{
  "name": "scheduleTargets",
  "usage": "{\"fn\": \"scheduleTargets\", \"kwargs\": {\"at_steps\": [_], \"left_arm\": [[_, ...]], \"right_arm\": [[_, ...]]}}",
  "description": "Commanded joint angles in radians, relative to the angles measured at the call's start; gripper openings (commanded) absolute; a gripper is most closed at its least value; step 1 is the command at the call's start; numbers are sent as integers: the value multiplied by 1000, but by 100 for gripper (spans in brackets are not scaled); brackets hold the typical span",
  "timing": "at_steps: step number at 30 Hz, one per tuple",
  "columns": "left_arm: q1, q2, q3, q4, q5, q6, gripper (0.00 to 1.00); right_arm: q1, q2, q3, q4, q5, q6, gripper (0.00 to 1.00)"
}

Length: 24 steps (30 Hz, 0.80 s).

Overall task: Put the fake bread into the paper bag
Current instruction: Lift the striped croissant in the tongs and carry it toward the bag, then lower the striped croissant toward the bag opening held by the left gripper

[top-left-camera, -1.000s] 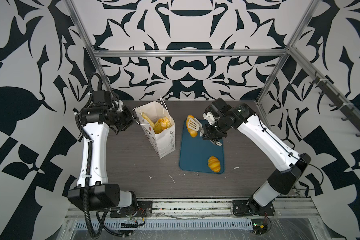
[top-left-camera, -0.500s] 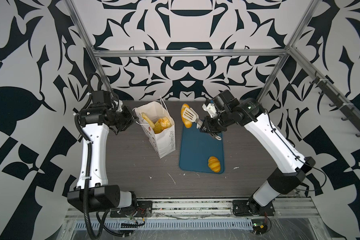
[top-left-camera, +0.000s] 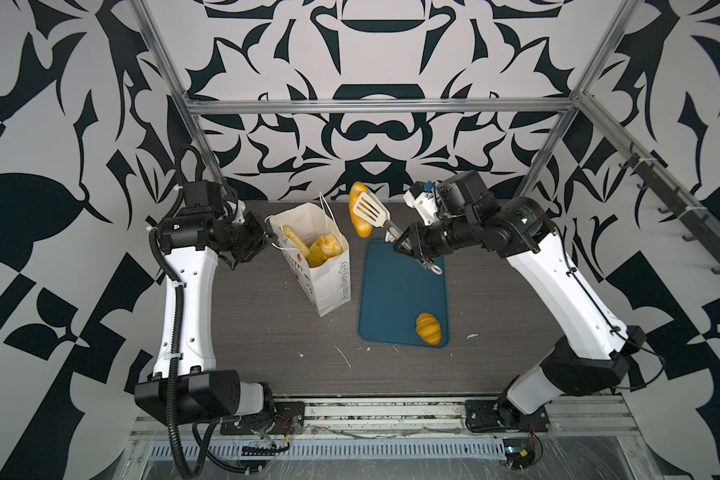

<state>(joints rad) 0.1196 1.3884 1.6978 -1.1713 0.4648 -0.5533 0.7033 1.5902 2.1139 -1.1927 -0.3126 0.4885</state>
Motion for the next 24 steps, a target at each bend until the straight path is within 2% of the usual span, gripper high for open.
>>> {"fn": "scheduleTargets", "kwargs": {"at_steps": [1, 8, 16, 24], "left_arm": [[5, -20, 23, -39, 10, -7, 0], [5, -32, 14, -44, 8, -4, 0], [5, -34, 14, -45, 9, -4, 0], [5, -33, 15, -46, 7, -2, 0]], "right_arm": [[14, -29, 60, 87, -17, -26, 21], [50, -14, 105, 103, -2, -36, 21], [141, 80, 272, 43, 44, -79, 21], [184, 153, 362, 30, 44, -84, 21]]}}
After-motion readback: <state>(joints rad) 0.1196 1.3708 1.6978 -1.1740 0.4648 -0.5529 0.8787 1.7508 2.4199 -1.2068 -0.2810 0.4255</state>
